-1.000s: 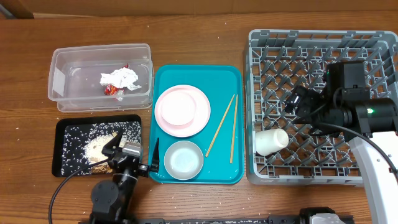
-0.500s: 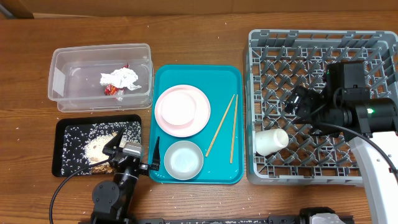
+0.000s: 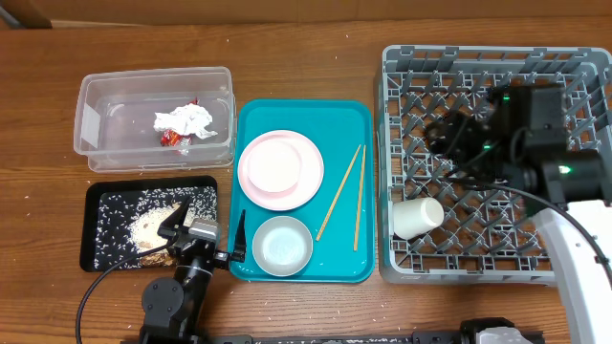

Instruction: Sort waste into correct bins and load items into the dishwasher

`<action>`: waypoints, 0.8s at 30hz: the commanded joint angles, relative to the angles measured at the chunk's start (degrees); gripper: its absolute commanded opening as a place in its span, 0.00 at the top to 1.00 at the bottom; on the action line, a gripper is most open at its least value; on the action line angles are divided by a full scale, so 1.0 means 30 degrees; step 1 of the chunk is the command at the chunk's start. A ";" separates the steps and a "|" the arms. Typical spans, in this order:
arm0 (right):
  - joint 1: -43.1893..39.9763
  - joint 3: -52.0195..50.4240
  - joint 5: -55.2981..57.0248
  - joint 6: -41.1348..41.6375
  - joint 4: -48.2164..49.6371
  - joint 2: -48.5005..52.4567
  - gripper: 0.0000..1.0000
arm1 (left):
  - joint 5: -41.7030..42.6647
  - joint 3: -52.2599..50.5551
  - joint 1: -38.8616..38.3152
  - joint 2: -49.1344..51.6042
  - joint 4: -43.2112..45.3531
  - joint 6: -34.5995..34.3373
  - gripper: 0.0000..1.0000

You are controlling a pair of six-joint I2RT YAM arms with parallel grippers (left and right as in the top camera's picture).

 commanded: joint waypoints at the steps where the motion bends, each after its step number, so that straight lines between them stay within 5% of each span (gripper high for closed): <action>1: 0.3045 0.0211 -0.0459 0.0000 0.0007 0.0969 0.26 | 0.0189 -0.0240 0.0131 -0.0233 0.0095 0.0342 0.00; 5: 0.7176 0.0102 0.2186 0.0219 0.0758 0.2696 0.09 | 0.0189 -0.0240 0.0131 -0.0233 0.0102 0.0342 0.00; 9: 0.9027 0.0095 0.2710 0.1013 0.2259 0.4299 0.47 | 0.0189 -0.0240 0.0131 -0.0233 0.0102 0.0342 0.00; 14: 0.9107 0.0095 0.6462 0.6266 0.2645 0.7162 0.41 | 0.0189 -0.0240 0.0131 -0.0233 0.0095 0.0342 0.00; 24: 0.9005 0.0095 0.4524 0.7125 0.4612 1.2509 0.52 | 0.0189 -0.0240 0.0131 -0.0233 0.0102 0.0342 0.00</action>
